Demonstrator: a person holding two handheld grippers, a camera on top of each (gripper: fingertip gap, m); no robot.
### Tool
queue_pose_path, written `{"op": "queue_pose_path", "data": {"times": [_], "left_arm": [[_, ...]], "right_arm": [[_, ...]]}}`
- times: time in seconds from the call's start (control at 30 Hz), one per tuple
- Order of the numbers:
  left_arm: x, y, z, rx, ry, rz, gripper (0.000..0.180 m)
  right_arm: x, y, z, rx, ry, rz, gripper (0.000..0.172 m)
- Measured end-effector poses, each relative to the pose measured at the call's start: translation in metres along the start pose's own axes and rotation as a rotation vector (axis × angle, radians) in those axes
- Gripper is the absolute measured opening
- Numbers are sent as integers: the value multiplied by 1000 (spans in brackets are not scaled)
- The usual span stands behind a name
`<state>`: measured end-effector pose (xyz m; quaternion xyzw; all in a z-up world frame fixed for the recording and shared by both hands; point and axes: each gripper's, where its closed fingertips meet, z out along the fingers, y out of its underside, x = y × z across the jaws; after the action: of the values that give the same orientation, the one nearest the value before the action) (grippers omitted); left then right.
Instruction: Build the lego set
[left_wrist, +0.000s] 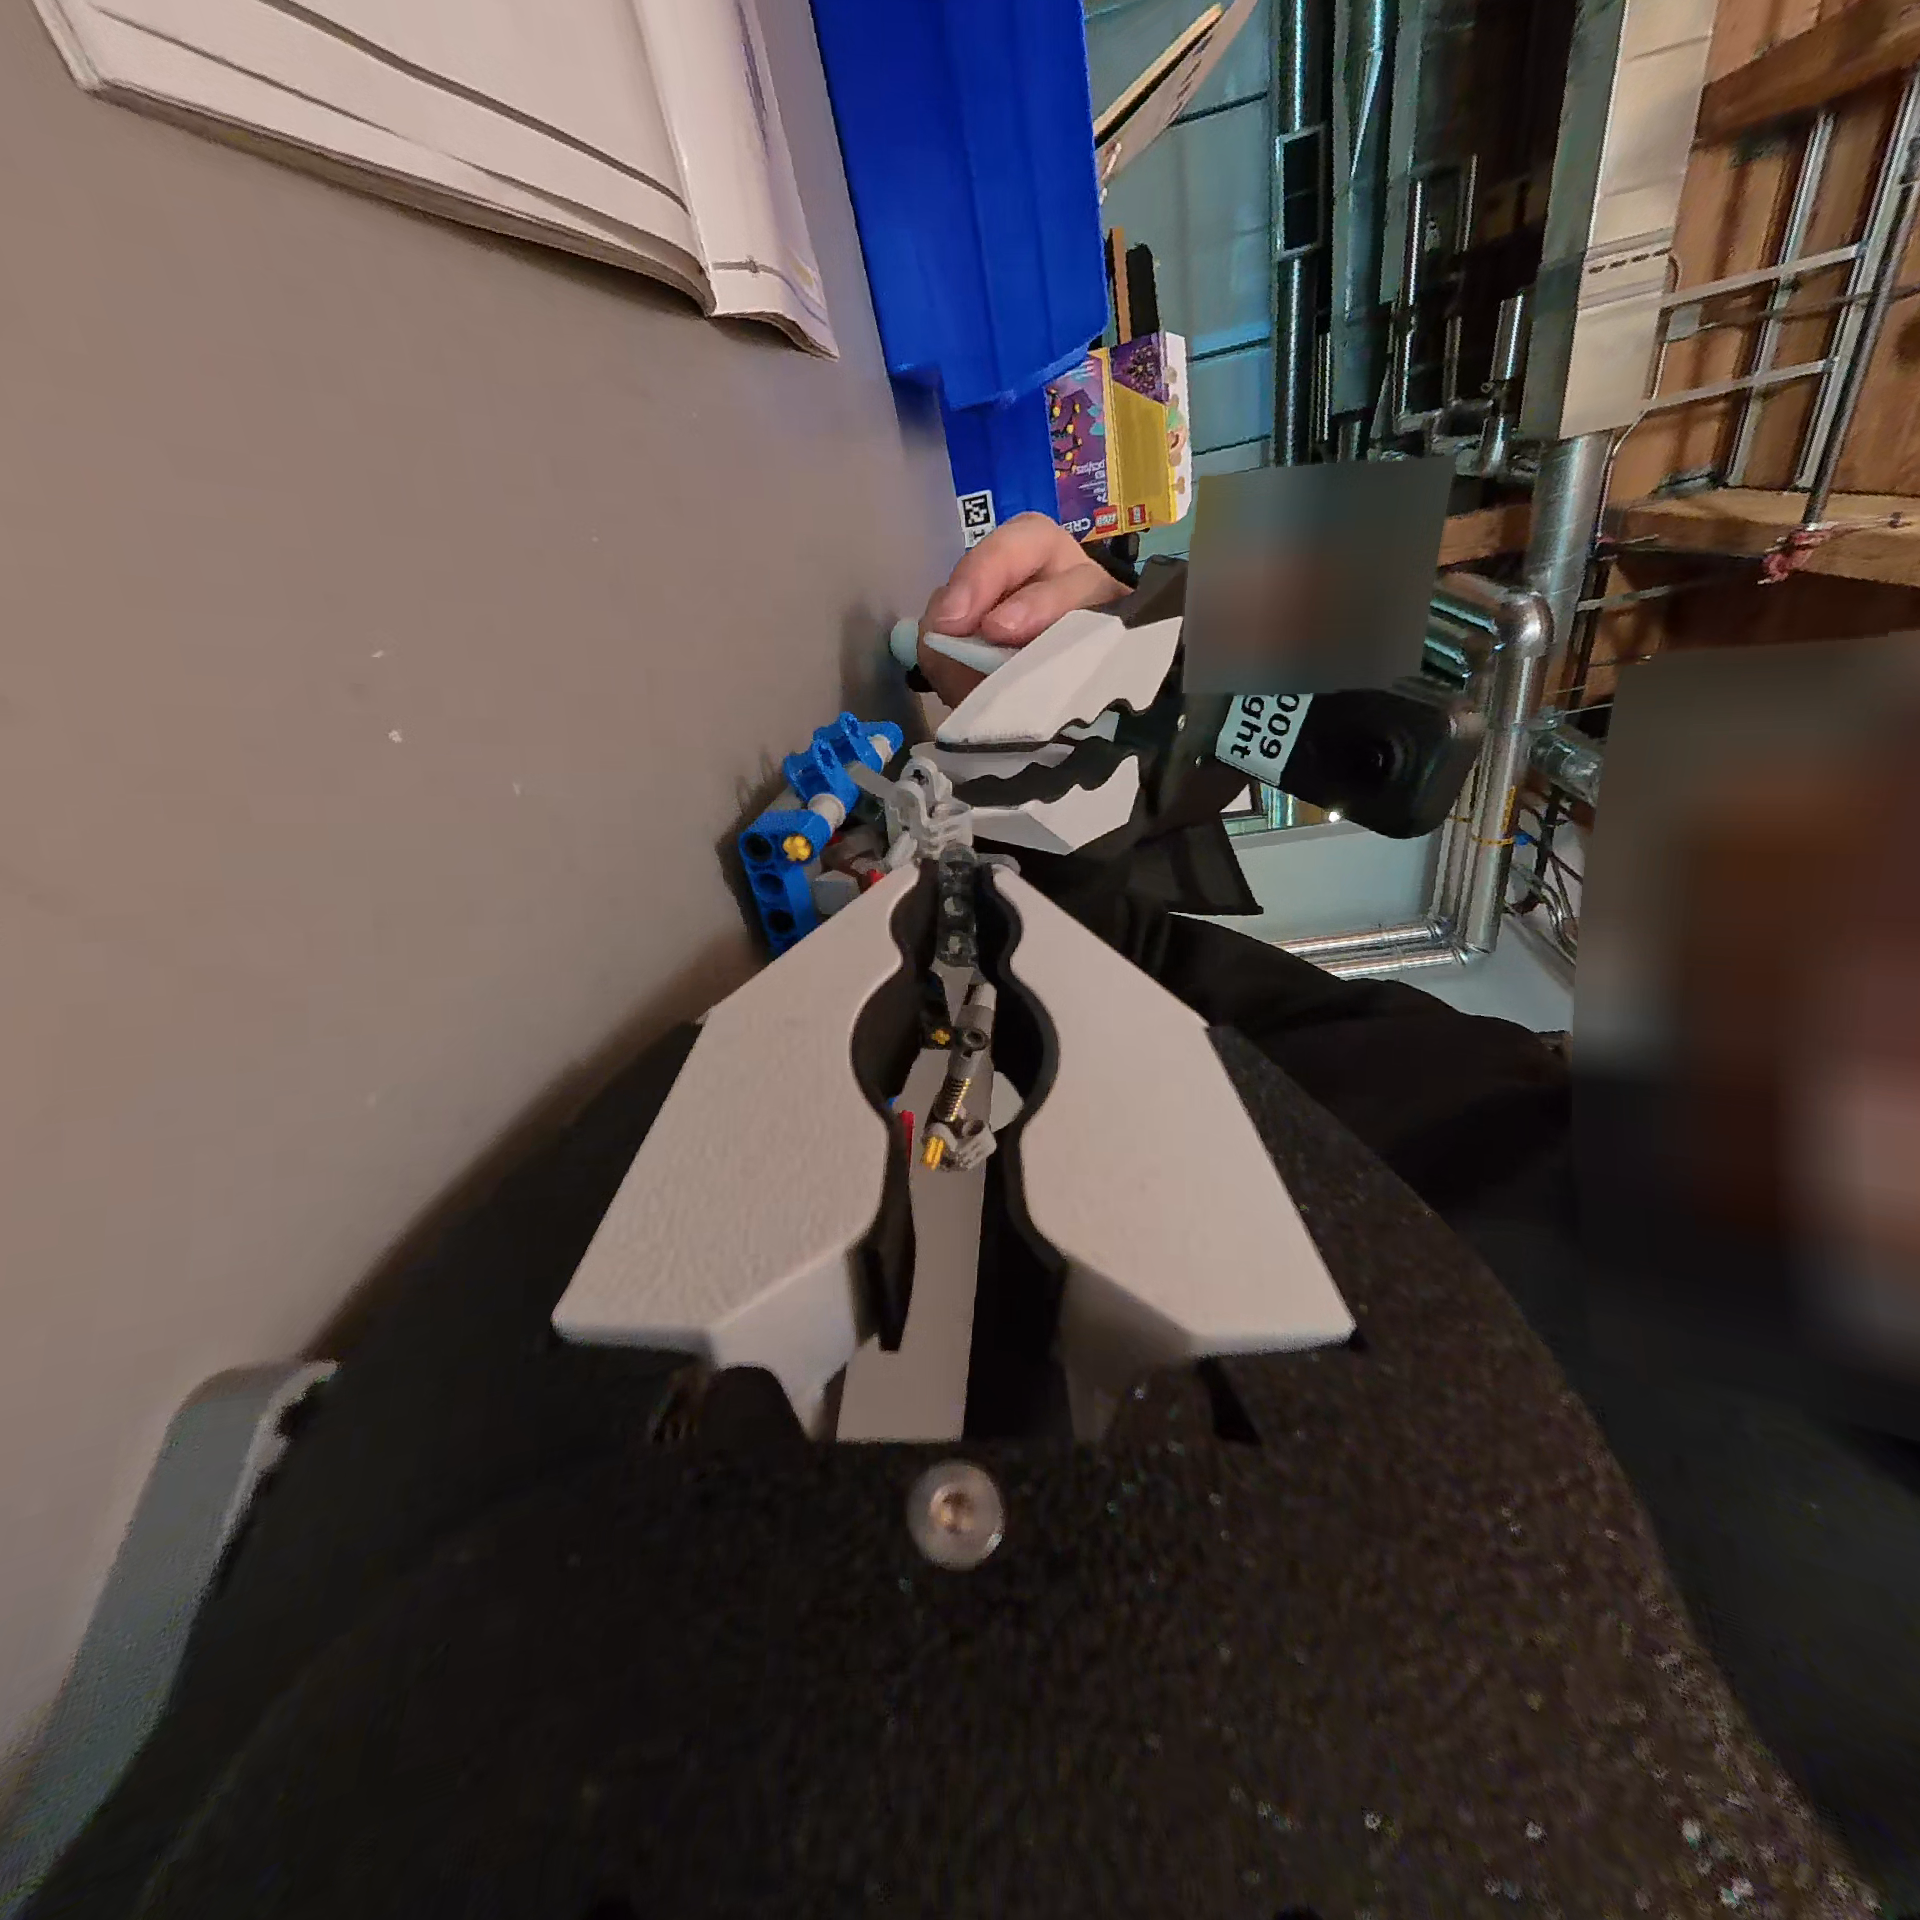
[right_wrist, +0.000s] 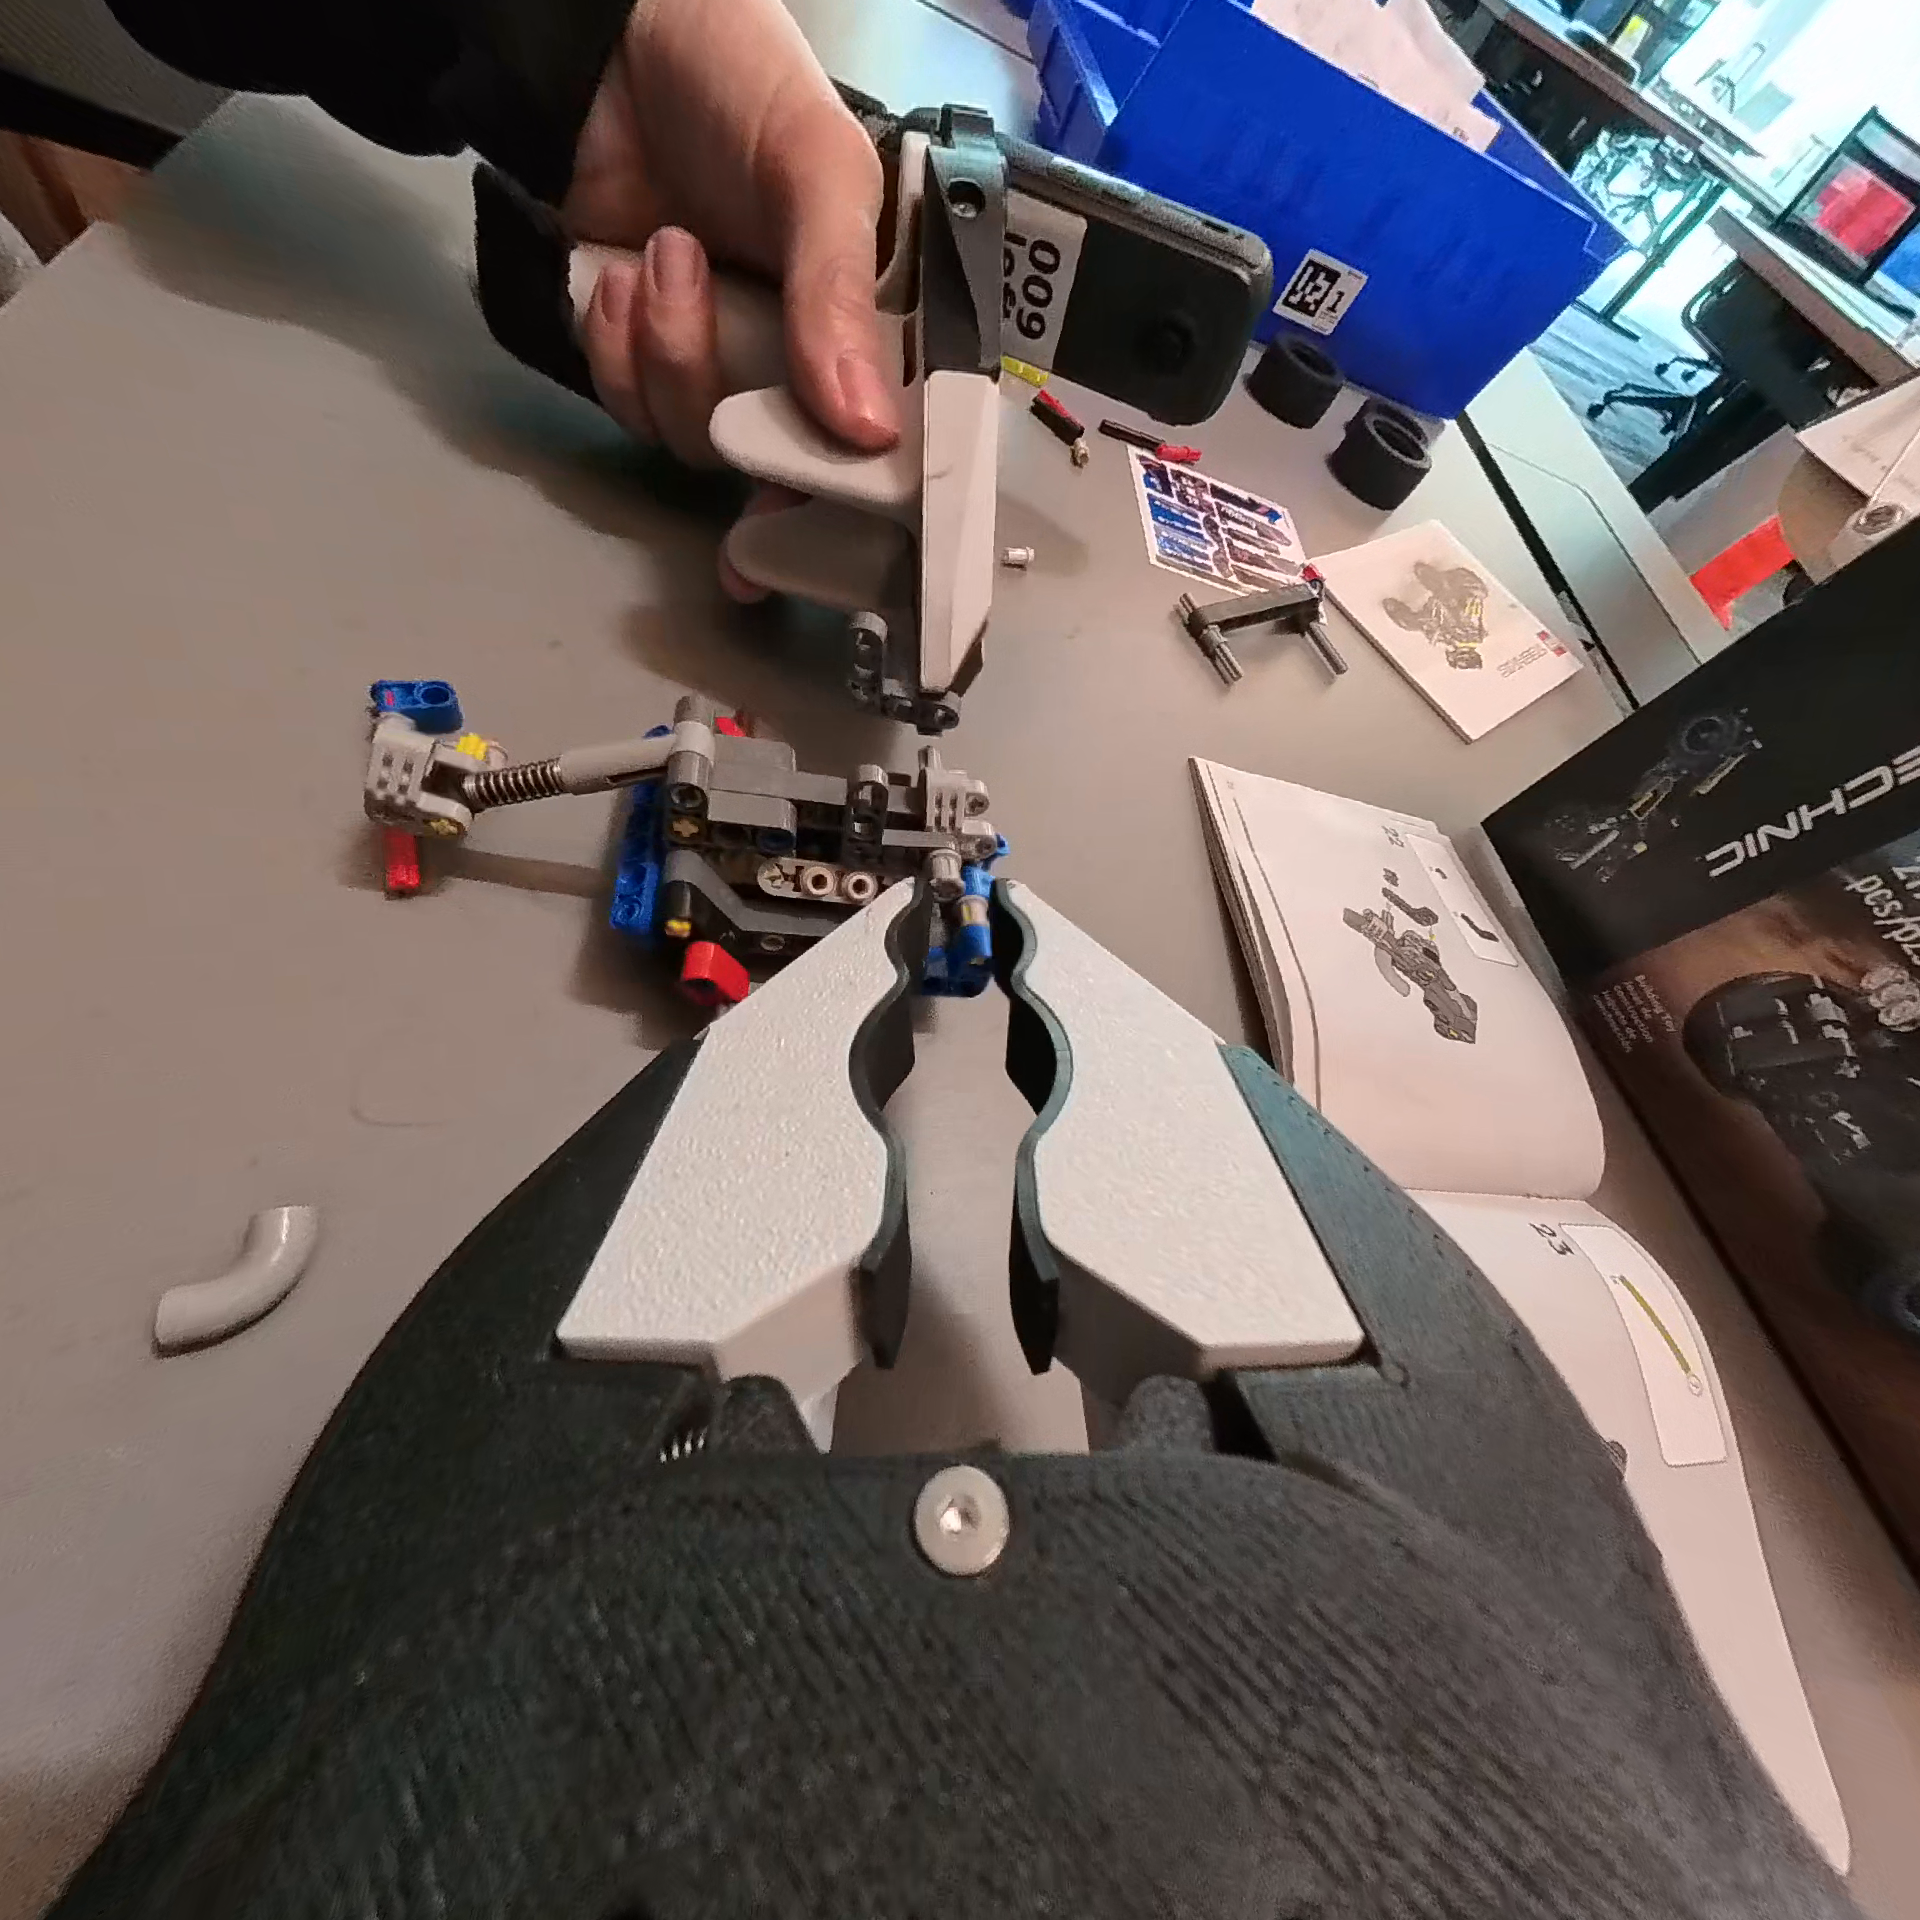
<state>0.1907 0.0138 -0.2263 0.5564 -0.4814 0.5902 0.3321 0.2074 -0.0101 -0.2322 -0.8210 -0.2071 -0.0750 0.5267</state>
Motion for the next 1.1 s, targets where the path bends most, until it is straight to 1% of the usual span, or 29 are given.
{"op": "queue_pose_path", "data": {"times": [0.17, 0.3, 0.4, 0.57, 0.63, 0.73, 0.83, 1.0, 1.1], "left_arm": [[1, 1, 3, -6, 10, 11, 3], [-5, 3, 5, -23, -18, 21, 4], [-4, 0, 2, -4, -7, 21, 4], [-3, 0, 0, -2, -1, 18, 4], [-3, 0, 0, -3, -2, 12, 4], [0, -2, 0, 12, 20, -11, 4], [2, -4, 0, 22, 35, -19, 4], [-1, -2, 2, 13, 11, -19, 4], [-1, -2, 4, 12, 6, -26, 4]], "right_arm": [[-5, -4, 1, 32, -18, -68, 10], [-5, 0, 6, 13, -29, -124, 11], [-3, -1, 6, 27, -23, -133, 4], [-3, 2, 7, 6, -20, -134, 4], [-2, 4, 5, -3, 9, -156, 4], [1, 0, 1, 24, 71, -185, 4], [2, -1, 0, 34, 87, -192, 4], [-2, -5, -3, 68, 96, -235, 3], [0, -10, -7, 104, 102, -210, 4]]}}
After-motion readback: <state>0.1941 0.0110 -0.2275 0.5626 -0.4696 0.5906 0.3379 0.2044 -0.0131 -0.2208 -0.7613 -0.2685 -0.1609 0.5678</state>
